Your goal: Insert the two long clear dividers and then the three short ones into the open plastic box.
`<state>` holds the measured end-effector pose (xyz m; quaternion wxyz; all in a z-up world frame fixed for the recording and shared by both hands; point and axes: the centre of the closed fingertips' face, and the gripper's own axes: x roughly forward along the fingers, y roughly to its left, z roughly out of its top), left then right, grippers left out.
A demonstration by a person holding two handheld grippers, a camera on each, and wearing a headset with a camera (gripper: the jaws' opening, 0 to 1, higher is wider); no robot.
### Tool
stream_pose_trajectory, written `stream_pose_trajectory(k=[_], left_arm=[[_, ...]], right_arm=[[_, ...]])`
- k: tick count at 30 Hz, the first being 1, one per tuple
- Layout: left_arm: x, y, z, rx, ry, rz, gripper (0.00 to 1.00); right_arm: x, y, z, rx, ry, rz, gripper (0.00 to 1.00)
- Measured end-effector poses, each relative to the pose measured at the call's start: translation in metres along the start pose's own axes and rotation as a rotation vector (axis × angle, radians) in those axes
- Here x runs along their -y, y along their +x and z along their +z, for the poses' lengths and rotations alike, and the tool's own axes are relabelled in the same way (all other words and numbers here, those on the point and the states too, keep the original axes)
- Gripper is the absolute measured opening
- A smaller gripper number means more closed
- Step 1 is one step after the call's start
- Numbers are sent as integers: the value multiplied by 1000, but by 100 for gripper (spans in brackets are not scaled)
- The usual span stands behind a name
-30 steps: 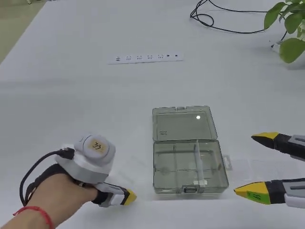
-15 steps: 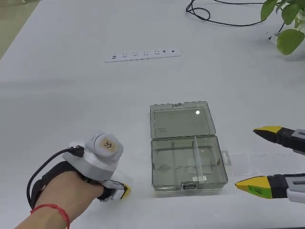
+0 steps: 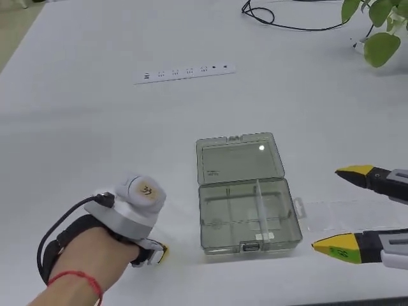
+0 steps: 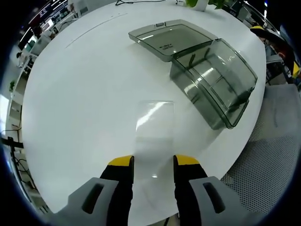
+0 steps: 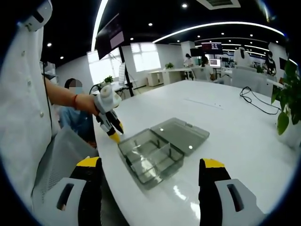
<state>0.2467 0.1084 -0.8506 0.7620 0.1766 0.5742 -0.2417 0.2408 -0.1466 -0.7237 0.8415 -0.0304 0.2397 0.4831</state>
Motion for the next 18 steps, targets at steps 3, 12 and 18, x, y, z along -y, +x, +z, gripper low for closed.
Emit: stream_pose_trajectory(k=[3,12,18], left_arm=[[1,0,0,-3,7,2,32],[4,-1,1,19,-30,-48,30],[7,-2,2,41,-60,-73,30]], right_arm=[[1,-1,0,3,1,-7,85],[-3,0,-5,-10,3,-9,86],[-5,1,-6,-17,3,-11,87]])
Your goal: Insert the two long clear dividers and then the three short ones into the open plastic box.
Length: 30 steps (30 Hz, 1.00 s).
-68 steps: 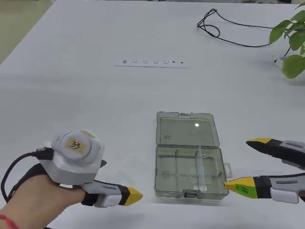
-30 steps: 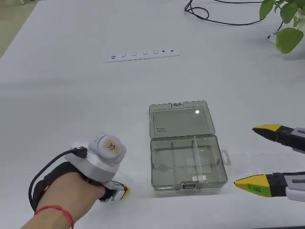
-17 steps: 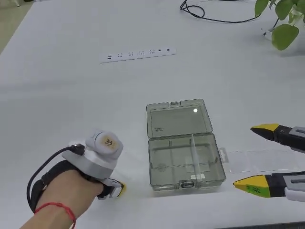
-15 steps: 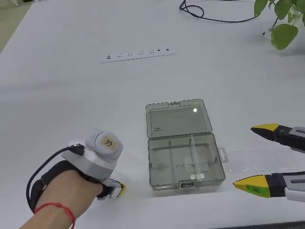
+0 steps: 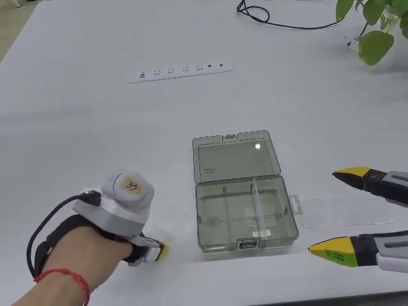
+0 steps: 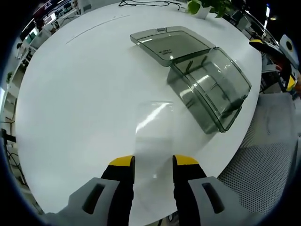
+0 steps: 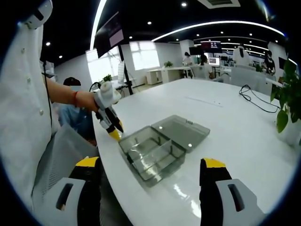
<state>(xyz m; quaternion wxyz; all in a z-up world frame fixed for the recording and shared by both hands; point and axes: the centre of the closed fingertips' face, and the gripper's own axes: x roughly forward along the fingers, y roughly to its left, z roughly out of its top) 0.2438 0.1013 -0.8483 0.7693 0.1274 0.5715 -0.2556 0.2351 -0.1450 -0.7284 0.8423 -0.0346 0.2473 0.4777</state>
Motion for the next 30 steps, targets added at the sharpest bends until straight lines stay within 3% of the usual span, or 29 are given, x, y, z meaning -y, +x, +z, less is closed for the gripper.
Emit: stream_pose_trajectory(k=[7,15,23,30], left_arm=[[2,-2,-1,38,-69,-37,30],[10,-15,3,120,-173,-103,30],[16,-37,24,241,-252,-169,30],[28,-61,48,361,-300,-253,30]], right_arm=[[-3,0,1,-20,-7,-3,88],[-9,3,8,-39,-6,-5,89],[-13,7,20,-46,-8,-12,94],[-23,13,33,-51,12,-17,96]])
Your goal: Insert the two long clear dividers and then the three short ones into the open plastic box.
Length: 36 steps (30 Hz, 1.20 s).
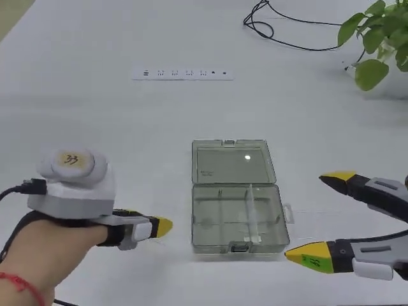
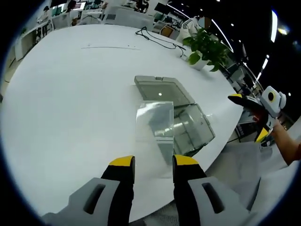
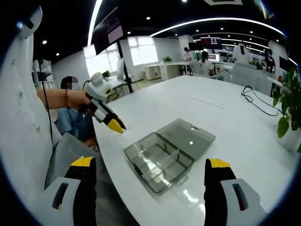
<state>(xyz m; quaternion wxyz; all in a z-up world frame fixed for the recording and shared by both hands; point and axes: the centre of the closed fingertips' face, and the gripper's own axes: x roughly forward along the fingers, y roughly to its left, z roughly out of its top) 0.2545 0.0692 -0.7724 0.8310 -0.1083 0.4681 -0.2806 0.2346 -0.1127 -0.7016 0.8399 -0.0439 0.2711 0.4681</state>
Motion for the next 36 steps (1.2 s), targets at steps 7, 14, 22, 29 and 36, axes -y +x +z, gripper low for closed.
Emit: stream_pose_trajectory(k=[7,14,22,29,36], left_arm=[[29,-6,16,86,-22,-95,30],[54,-8,32,164,-31,-172,30],[79,-10,48,231,-28,-247,30],[92,-10,53,246,1,-278,30],[103,-9,56,257,54,-286,30]], right_arm=[[-7,7,16,7,73,-14,91],[-15,18,42,60,162,-29,75],[-15,31,68,128,250,-64,49],[-23,46,73,135,303,-58,32],[-28,55,71,126,323,-65,24]])
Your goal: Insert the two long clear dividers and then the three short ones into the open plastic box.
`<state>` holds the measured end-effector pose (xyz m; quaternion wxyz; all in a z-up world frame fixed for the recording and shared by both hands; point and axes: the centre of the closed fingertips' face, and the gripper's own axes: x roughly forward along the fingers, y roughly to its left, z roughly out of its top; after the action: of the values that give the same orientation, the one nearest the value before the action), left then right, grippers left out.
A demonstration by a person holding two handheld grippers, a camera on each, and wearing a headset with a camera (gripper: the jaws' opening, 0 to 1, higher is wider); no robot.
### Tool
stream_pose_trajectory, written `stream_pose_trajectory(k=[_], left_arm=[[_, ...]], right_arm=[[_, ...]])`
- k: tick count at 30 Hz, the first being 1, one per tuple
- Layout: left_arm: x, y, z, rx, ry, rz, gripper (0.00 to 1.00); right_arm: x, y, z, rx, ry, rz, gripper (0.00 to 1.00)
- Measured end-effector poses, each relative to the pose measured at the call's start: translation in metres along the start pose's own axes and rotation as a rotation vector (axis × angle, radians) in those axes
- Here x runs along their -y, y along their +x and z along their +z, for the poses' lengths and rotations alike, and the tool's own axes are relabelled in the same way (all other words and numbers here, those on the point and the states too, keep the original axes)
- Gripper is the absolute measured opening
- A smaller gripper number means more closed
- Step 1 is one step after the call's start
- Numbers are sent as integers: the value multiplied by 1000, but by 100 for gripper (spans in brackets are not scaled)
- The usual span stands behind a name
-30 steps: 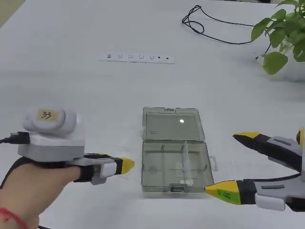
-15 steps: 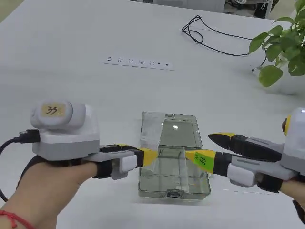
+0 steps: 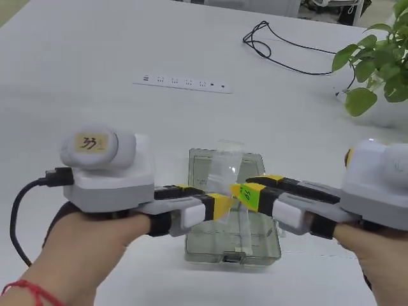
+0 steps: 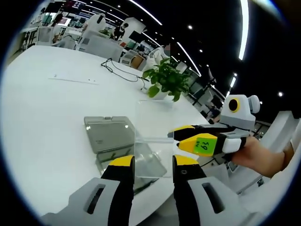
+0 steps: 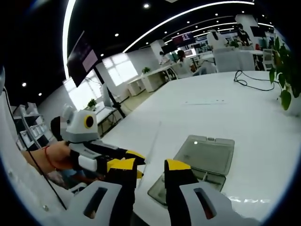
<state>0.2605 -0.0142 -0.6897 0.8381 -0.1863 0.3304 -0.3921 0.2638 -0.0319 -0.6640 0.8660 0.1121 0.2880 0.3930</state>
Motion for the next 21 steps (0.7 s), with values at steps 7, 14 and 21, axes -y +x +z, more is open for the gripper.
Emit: stream_pose_trajectory(k=[7,14,21], left_arm=[[4,2,2,-3,50,-4,30],[3,2,2,-9,76,1,30],[1,3,3,-6,103,15,30]], right_arm=[[5,4,-1,-2,21,-16,17],[6,9,-2,-8,35,-21,14],[1,12,-3,-6,96,-25,7]])
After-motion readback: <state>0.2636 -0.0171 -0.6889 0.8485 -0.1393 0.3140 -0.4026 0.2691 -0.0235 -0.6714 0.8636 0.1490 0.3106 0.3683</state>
